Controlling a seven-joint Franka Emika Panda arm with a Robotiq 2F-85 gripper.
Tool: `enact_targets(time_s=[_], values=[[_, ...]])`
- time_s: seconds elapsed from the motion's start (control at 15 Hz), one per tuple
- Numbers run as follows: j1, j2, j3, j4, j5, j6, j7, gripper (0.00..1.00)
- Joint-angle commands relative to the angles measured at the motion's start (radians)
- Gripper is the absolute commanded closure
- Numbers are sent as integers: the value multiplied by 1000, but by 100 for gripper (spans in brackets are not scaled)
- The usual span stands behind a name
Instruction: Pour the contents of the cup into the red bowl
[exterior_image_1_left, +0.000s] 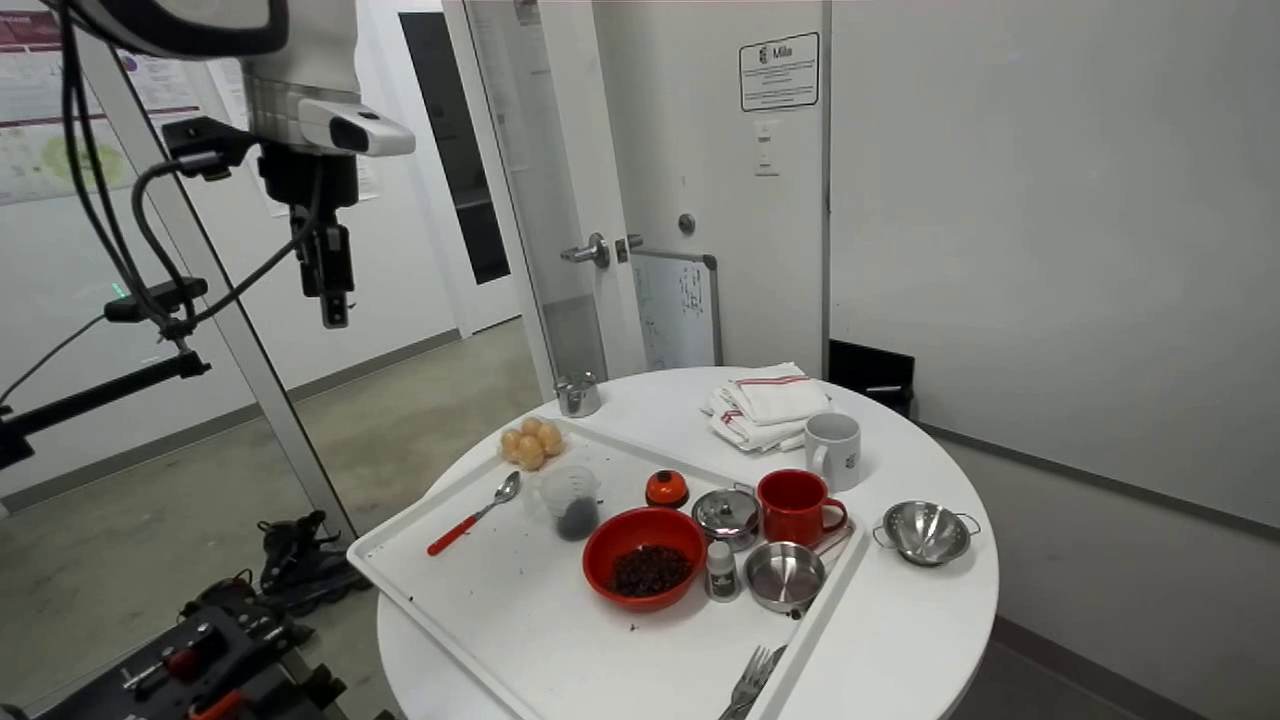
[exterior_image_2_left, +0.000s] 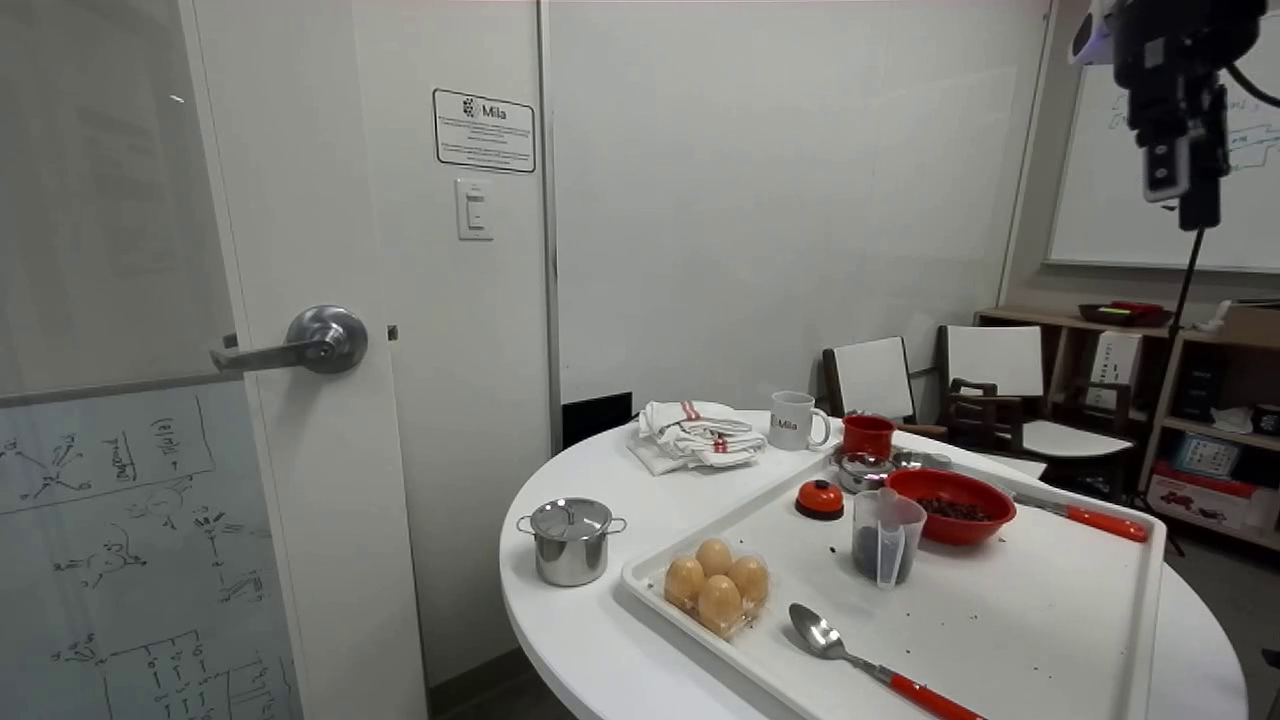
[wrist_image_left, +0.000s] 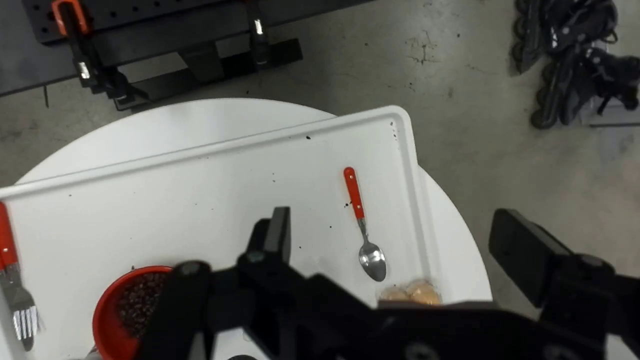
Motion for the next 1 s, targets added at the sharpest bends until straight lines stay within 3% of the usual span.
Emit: enact_targets(time_s=[0.0,0.47,0.53,0.87,0.93], values=[[-31,165,22,137,49,51,165,0],[-39,372,11,296,47,184,507,0],[-32,326,6,238,23,178,424,0],[-30,367,4,280,24,185,492,0],[-29,361,7,269,7,204,564,0]])
